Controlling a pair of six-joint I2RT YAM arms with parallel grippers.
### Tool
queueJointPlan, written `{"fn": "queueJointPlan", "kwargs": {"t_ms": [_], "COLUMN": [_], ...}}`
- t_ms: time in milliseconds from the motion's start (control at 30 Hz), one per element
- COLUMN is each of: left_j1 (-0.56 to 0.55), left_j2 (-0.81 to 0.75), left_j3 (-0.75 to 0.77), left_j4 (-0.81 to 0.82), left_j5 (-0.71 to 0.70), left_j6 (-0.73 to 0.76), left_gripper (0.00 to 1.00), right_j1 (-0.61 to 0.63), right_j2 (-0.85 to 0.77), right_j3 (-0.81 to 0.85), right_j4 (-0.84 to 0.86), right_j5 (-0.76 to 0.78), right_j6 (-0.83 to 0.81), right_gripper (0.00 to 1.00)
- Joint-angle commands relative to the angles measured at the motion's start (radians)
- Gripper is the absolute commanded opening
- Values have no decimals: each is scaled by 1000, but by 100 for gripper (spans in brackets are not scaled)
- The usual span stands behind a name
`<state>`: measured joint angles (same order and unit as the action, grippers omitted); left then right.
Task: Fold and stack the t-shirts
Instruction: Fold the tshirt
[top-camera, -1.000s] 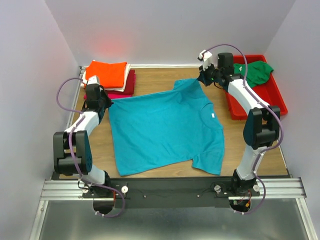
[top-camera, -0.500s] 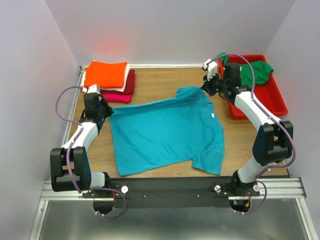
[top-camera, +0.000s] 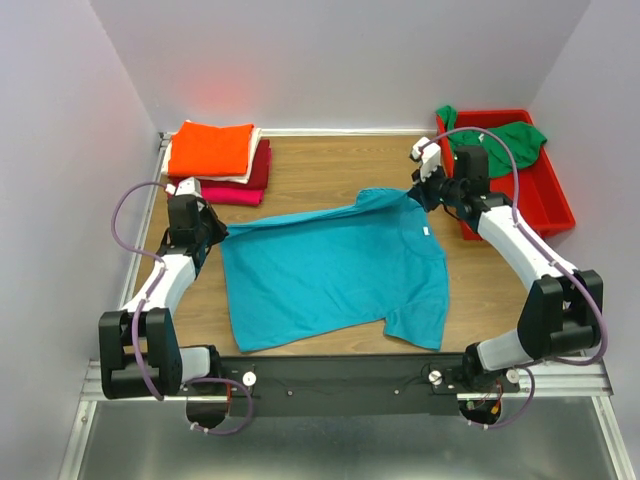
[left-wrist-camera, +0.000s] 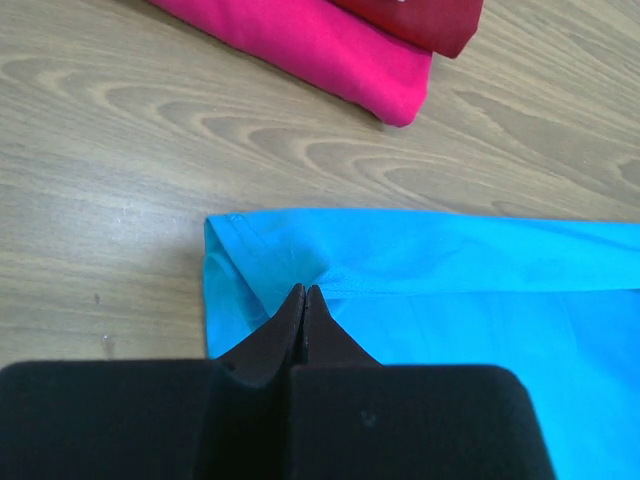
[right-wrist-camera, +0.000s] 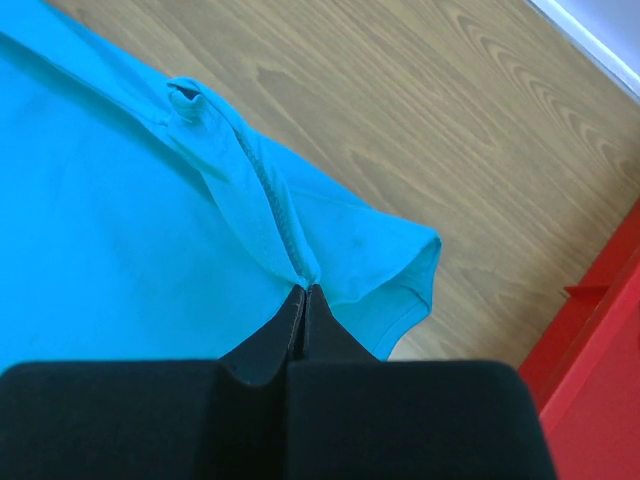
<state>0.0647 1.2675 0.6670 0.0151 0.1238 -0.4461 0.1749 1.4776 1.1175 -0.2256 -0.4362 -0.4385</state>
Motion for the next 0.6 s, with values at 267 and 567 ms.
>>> {"fn": "queueJointPlan", "kwargs": {"t_ms": [267, 567], "left_j1": [4, 4], "left_j2": [-94, -100], "left_j3": [-44, -70], "left_j4": [-46, -75], "left_j5": [45, 74], "left_j6": [-19, -42], "left_gripper": [0, 0], "right_j1": [2, 1], "right_j2": [-80, -128], "right_j3": [-96, -151], "right_j4": [14, 12], "right_j5": [10, 28], "right_j6": [-14, -20], "right_gripper": [1, 1]}}
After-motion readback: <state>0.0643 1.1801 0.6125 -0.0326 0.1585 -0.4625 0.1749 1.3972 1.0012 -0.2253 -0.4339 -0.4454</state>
